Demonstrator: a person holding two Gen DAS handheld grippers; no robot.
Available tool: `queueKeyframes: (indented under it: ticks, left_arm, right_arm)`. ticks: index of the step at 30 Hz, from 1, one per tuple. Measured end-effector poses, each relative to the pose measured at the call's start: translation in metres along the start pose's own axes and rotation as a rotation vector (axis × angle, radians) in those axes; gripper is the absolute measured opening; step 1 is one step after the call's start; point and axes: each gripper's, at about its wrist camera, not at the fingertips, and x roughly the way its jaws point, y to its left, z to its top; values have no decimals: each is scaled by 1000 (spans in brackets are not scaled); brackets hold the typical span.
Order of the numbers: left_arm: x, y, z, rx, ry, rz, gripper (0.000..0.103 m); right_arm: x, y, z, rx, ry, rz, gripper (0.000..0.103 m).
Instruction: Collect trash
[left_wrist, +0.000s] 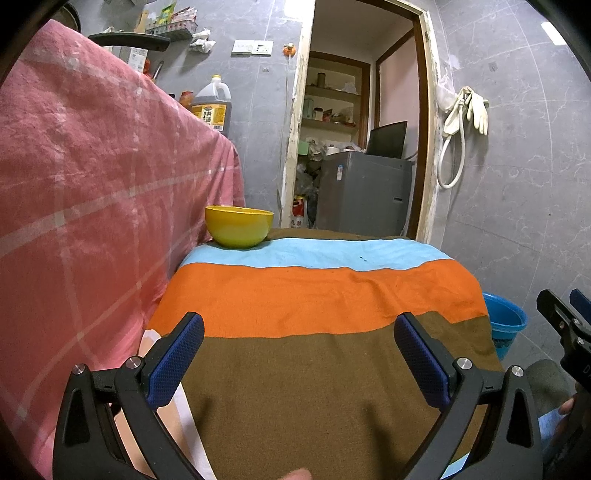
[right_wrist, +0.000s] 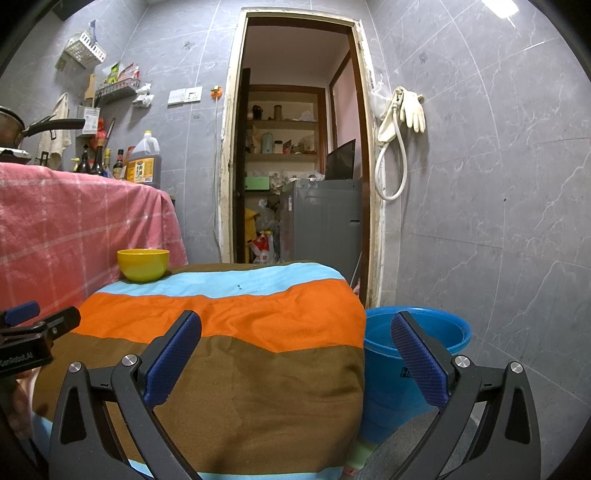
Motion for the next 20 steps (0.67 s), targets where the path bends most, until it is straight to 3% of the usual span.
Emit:
queueKeyframes:
  ticks: [20]
  left_arm:
    - [-8, -11, -6, -10, -16, 30, 101]
  right_arm:
    - [0, 3, -1, 1, 3, 0, 103]
